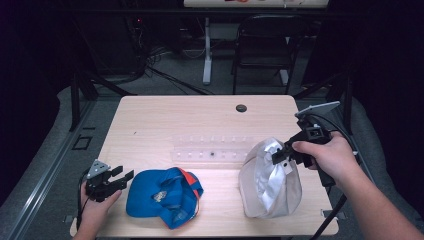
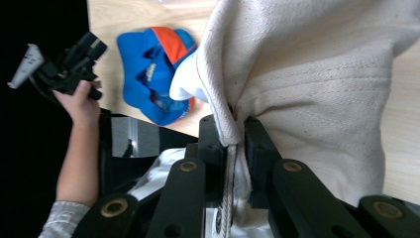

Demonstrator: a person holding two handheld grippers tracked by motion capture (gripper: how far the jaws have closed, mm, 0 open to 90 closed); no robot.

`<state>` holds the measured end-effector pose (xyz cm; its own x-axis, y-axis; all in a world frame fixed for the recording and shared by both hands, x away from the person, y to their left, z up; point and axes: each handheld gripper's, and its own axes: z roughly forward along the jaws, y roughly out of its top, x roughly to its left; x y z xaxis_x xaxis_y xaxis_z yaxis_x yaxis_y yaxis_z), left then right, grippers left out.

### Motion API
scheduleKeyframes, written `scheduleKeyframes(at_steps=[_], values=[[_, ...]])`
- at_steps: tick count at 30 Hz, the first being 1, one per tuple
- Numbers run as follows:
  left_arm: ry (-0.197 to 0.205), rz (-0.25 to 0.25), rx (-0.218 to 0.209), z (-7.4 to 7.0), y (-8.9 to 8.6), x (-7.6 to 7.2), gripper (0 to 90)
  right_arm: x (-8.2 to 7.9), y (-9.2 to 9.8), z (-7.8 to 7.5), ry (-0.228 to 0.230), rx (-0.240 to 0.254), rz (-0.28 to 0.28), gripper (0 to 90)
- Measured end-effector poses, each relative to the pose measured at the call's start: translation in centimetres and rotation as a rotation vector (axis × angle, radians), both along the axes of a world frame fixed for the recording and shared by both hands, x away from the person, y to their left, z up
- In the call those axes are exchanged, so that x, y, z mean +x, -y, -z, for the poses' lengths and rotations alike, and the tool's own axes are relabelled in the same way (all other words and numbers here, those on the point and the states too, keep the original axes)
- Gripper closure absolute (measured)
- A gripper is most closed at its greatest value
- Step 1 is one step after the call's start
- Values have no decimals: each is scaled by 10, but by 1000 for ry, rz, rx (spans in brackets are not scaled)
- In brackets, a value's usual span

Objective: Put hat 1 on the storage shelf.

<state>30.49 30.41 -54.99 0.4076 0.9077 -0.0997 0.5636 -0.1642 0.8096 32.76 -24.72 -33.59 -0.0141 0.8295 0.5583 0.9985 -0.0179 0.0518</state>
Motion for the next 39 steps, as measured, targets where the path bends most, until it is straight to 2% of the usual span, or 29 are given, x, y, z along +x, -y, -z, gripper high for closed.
scheduleKeyframes(at_steps=[1, 2, 5, 6, 8, 9, 10, 11, 14, 17, 21, 28, 32, 33, 39], values=[[1, -1, 0, 0, 0, 0, 484, 0, 2, -1, 10, 27, 1, 812], [1, -1, 0, 0, 0, 0, 484, 0, 2, -1, 10, 27, 1, 812], [-1, -2, 2, 0, 0, 0, 484, 1, 3, -4, 25, 78, 8, 812], [0, 0, 1, 0, 0, 0, 484, 2, 3, -5, 32, 107, 14, 812], [1, -2, 3, 0, 1, 0, 484, 3, 4, -6, 35, 125, 3, 812], [-10, 2, 10, 0, 1, 0, 484, 4, 4, -8, 40, 152, 7, 812], [-10, 2, 10, 0, 1, 0, 484, 4, 4, -8, 40, 152, 7, 812], [-11, 3, 8, 0, 1, 0, 484, 5, 3, -10, 54, 180, 8, 812], [-10, 3, 8, 0, 1, 0, 484, 6, 1, -11, 64, 207, 12, 812], [9, -6, 4, 0, 0, 0, 477, 10, -5, -14, 78, 250, 0, 812], [8, -9, 3, 0, 0, 0, 474, 15, -11, -15, 94, 279, 9, 813], [4, -7, 8, -1, -1, 0, 466, 22, -17, -22, 107, 301, 4, 813], [5, -8, 0, -1, -2, 0, 466, 25, -18, -26, 123, 335, 8, 813], [5, -5, 0, -2, -1, 0, 466, 26, -20, -29, 130, 349, 24, 813], [0, 2, -3, -1, -1, 0, 466, 34, -25, -38, 147, 359, 32, 813]])
